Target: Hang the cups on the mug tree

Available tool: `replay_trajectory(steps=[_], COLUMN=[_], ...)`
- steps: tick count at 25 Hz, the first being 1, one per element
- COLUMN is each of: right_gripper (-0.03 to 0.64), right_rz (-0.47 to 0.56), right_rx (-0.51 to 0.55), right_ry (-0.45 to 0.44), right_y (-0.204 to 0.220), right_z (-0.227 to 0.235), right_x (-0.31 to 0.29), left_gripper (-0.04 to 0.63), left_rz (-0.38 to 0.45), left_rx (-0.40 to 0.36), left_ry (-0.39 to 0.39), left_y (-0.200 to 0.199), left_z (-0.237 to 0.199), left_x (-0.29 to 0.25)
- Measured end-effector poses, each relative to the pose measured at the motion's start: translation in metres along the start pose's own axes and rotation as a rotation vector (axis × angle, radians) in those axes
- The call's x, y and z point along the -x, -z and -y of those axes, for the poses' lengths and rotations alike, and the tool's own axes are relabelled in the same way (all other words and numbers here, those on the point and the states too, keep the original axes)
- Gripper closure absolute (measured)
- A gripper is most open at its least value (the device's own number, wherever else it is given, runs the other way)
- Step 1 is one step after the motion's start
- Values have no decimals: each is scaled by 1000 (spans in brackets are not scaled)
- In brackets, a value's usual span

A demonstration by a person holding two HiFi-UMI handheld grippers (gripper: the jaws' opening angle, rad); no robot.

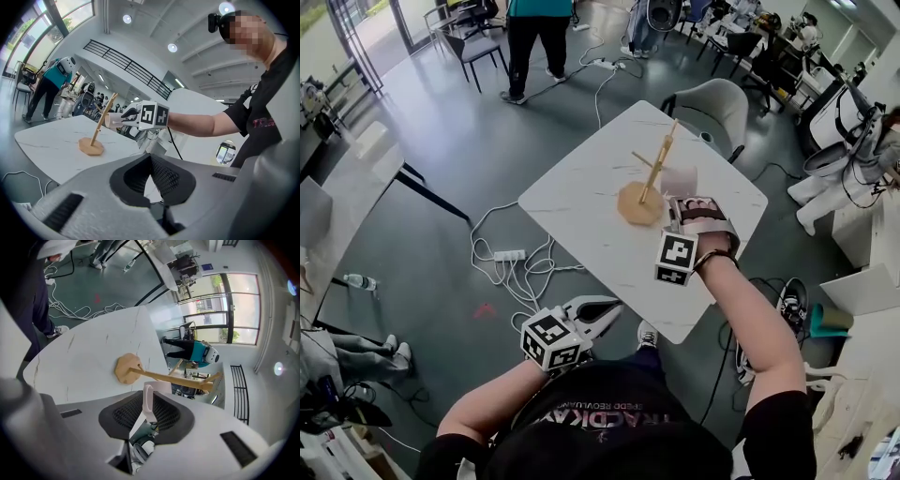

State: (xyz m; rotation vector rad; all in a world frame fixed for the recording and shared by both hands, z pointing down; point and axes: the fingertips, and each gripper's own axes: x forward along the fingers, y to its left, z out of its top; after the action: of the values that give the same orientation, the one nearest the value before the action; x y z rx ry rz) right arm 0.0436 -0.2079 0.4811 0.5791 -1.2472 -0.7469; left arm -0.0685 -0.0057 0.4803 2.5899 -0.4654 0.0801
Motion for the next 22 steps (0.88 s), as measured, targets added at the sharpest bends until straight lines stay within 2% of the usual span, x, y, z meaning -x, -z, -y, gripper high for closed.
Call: replay_trajectory(steps=[3, 6, 9, 14, 16, 18, 22], right_gripper=[554, 587, 597, 601, 603, 603, 604], right_rz=[88, 223, 409, 818, 936, 993, 1031], right_rx=[-105, -343, -653, -1307, -1493, -1582, -1660], right_ry=[-12, -89, -170, -363, -403, -412, -423], right_y=[-8, -16, -22, -24, -22, -22, -35], right_z=[3, 6, 10, 9, 2, -12, -48], right_x=[14, 29, 51, 99, 115, 129, 149], left_gripper=[598, 598, 598, 598, 598, 598, 598], left_rz=[-6, -12, -19, -31, -34, -39, -49], left_rx=[-1, 0, 0, 0, -4, -11, -14], left_ry=[10, 17, 24, 38, 47, 58, 74], left_y=[-3, -7, -7, -4, -2, 0, 3], left_z=[-1, -6, -9, -3, 2, 5, 9], left_x=[-2, -2, -3, -8, -10, -12, -14])
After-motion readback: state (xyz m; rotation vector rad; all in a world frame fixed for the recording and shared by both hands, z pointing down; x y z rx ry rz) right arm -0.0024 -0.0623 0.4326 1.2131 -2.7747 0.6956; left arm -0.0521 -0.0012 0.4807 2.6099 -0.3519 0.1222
